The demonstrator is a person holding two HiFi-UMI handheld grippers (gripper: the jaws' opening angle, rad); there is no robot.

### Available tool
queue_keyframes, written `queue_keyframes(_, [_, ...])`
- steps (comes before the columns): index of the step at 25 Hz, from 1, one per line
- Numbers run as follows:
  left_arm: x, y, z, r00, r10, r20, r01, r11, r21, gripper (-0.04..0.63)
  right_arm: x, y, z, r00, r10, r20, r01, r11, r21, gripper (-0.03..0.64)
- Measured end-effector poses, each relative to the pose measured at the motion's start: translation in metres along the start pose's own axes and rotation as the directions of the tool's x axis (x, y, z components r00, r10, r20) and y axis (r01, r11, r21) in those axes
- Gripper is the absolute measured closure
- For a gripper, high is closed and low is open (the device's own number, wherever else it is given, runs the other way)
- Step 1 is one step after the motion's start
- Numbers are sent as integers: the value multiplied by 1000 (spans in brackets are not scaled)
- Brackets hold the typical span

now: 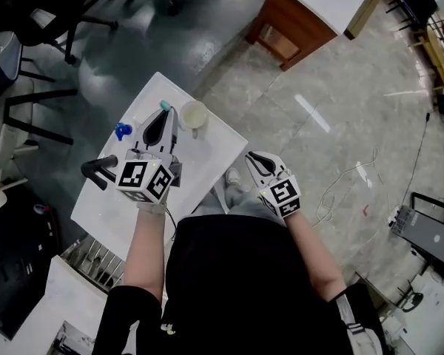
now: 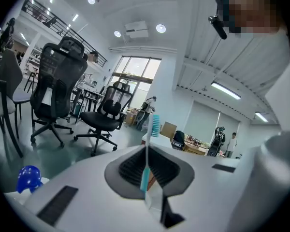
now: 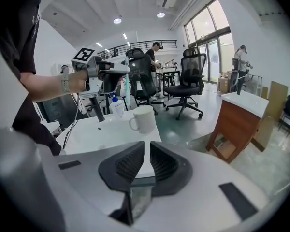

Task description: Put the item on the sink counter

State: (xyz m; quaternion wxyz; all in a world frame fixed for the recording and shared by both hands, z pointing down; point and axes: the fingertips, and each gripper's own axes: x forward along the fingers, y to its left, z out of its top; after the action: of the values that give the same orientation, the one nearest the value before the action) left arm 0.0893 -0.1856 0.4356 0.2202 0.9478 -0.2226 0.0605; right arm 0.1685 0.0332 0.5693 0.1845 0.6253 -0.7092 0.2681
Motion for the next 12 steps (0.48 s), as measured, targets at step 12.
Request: queue_keyframes(12, [37,19,-49,996,-22,-85,18,999,-47,563,-27,-3,-26,992,-105,-66,109,993,50,565])
